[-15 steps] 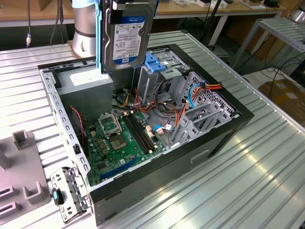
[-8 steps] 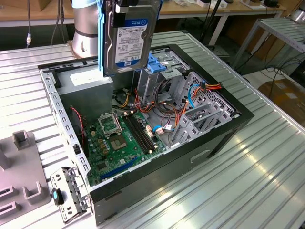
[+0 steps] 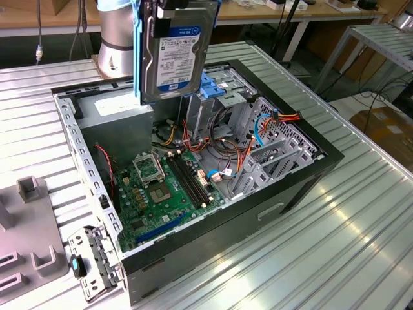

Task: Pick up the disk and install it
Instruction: 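Insert the disk into the insertion slot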

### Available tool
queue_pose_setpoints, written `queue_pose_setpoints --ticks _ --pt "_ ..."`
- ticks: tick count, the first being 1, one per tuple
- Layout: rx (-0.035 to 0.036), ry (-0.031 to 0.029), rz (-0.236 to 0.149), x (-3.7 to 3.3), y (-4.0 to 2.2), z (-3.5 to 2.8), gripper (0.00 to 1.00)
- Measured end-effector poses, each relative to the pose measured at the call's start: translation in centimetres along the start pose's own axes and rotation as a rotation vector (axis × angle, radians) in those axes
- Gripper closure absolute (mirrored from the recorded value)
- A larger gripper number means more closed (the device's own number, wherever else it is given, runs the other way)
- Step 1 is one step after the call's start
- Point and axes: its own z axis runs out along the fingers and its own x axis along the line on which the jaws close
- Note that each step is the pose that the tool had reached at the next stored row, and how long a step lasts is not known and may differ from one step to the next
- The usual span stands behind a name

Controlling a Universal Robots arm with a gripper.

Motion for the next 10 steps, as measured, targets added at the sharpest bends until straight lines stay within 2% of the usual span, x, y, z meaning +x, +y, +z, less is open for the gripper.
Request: queue_pose_setpoints --ticks 10 --pt "0.0000 0.0000 0.000 0.32 0.00 0.00 0.63"
